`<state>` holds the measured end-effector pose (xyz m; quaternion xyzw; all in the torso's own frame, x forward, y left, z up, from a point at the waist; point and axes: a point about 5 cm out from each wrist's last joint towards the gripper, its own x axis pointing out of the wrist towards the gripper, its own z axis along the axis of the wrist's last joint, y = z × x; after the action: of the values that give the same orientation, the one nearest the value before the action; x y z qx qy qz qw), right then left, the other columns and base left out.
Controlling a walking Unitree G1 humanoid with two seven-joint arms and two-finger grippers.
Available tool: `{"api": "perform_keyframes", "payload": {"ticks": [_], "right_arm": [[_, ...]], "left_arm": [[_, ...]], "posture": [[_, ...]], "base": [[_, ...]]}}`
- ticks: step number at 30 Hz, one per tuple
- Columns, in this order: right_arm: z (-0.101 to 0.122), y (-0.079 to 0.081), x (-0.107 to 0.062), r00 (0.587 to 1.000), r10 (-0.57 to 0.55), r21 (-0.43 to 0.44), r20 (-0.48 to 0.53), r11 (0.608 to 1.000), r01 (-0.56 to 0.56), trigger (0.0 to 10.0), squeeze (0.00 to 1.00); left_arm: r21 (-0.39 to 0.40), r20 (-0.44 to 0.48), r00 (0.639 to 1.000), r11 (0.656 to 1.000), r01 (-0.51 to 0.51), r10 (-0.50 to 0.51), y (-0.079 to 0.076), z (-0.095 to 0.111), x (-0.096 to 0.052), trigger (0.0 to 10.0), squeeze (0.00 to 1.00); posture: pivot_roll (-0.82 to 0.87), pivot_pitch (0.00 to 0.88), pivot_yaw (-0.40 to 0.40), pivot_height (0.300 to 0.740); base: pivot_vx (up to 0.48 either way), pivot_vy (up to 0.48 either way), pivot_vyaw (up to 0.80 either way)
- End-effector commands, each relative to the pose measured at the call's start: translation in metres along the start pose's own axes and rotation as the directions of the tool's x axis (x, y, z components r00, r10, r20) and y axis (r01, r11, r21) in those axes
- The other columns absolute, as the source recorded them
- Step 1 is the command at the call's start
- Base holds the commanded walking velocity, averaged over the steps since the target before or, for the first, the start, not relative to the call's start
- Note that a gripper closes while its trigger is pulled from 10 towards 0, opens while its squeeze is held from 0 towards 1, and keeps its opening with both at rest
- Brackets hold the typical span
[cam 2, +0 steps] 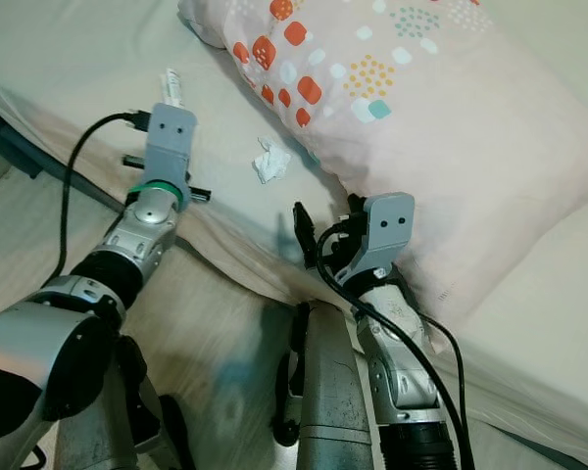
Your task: Clean up the room
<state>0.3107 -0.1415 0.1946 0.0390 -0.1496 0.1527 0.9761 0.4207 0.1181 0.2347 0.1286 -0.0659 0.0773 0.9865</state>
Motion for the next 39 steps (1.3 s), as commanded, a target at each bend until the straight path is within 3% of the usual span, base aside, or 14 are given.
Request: {"api": "perform_keyframes", "payload": {"ticks": [1, 6, 9, 12, 13, 15, 16, 18, 19, 26, 27, 28, 37, 39], "right_arm": [[-0.008, -0.003, -0.005, 0.999, -0.017, 0.014, -0.029, 1.0, 0.017, 10.0, 0.0], [-0.008, -0.006, 0.003, 0.999, 0.015, 0.015, -0.029, 1.0, -0.015, 10.0, 0.0], [-0.007, -0.007, 0.026, 0.996, 0.083, 0.051, -0.022, 0.995, -0.082, 10.0, 0.0], [-0.007, -0.007, 0.031, 0.995, 0.097, 0.062, -0.021, 0.993, -0.096, 10.0, 0.0], [-0.012, -0.003, 0.044, 0.986, 0.163, 0.084, -0.041, 0.984, -0.159, 10.0, 0.0], [-0.012, -0.003, 0.044, 0.986, 0.163, 0.084, -0.041, 0.984, -0.159, 10.0, 0.0], [-0.014, 0.0, 0.05, 0.981, 0.19, 0.083, -0.049, 0.979, -0.185, 10.0, 0.0], [-0.017, 0.003, 0.06, 0.974, 0.219, 0.078, -0.059, 0.974, -0.214, 10.0, 0.07], [-0.018, 0.003, 0.065, 0.973, 0.223, 0.079, -0.064, 0.973, -0.218, 10.0, 1.0], [-0.017, -0.002, 0.084, 0.982, 0.159, 0.041, -0.098, 0.987, -0.156, 10.0, 1.0], [-0.013, -0.008, 0.09, 0.989, 0.108, -0.025, -0.103, 0.994, -0.111, 10.0, 1.0], [-0.011, -0.011, 0.092, 0.991, 0.091, -0.051, -0.101, 0.994, -0.097, 10.0, 0.0], [-0.004, -0.021, 0.098, 0.994, 0.045, -0.097, -0.099, 0.994, -0.054, 10.0, 0.0], [-0.014, -0.032, 0.092, 0.985, -0.045, -0.157, -0.169, 0.987, 0.018, 10.0, 0.0]], "left_arm": [[0.019, 0.016, 1.0, 1.0, 0.011, -0.011, -0.002, -0.005, -0.003, 0.0, 0.0], [0.034, 0.137, 0.99, 0.999, 0.024, -0.029, 0.008, -0.003, -0.005, 0.0, 0.0], [0.051, 0.28, 0.959, 0.998, 0.029, -0.042, 0.025, 0.0, -0.021, 0.0, 0.0], [0.054, 0.303, 0.952, 0.998, 0.025, -0.04, 0.029, 0.001, -0.027, 0.0, 0.0], [0.091, 0.346, 0.938, 0.996, 0.005, -0.036, 0.042, 0.006, -0.045, 0.0, 0.0], [0.091, 0.346, 0.938, 0.996, 0.005, -0.036, 0.042, 0.006, -0.045, 0.0, 0.0], [0.104, 0.362, 0.931, 0.995, 0.009, -0.047, 0.047, 0.009, -0.053, 10.0, 0.0], [0.116, 0.378, 0.925, 0.993, 0.005, -0.049, 0.056, 0.015, -0.067, 10.0, 0.0], [0.128, 0.388, 0.92, 0.992, 0.002, -0.051, 0.06, 0.018, -0.073, 10.0, 0.0], [0.144, 0.391, 0.92, 0.989, -0.029, -0.03, 0.076, 0.023, -0.088, 10.0, 0.0], [0.147, 0.375, 0.927, 0.988, -0.04, -0.018, 0.082, 0.026, -0.095, 10.0, 0.0], [0.153, 0.365, 0.931, 0.988, -0.037, -0.021, 0.083, 0.028, -0.099, 10.0, 0.0], [0.158, 0.346, 0.937, 0.987, -0.015, -0.041, 0.081, 0.034, -0.105, 10.0, 0.0], [0.161, 0.339, 0.94, 0.987, -0.012, -0.044, 0.081, 0.035, -0.106, 10.0, 0.0]], "posture": [[-0.18, 0.492, -0.004, 0.541], [-0.12, 0.485, -0.008, 0.541], [0.0, 0.475, -0.027, 0.541], [0.0, 0.475, -0.027, 0.541], [0.05, 0.473, -0.033, 0.541], [0.05, 0.473, -0.033, 0.541], [0.09, 0.472, -0.038, 0.541], [0.13, 0.474, -0.047, 0.541], [0.17, 0.476, -0.057, 0.541], [0.2, 0.481, -0.07, 0.541], [0.22, 0.488, -0.072, 0.541], [0.22, 0.489, -0.07, 0.541], [0.22, 0.495, -0.062, 0.541], [0.23, 0.502, -0.055, 0.541]], "base": [[0.0, 0.0, 0.0], [0.0, 0.0, 0.0], [0.0, 0.0, 0.0], [0.0, 0.0, 0.0], [0.0, 0.0, 0.0], [0.0, 0.0, 0.0], [0.0, 0.0, 0.0], [0.0, 0.0, 0.0], [0.0, 0.0, 0.0], [0.0, 0.0, 0.0], [0.0, 0.0, 0.0], [0.0, 0.0, 0.0], [0.0, 0.0, 0.0], [0.0, 0.0, 0.0]]}}
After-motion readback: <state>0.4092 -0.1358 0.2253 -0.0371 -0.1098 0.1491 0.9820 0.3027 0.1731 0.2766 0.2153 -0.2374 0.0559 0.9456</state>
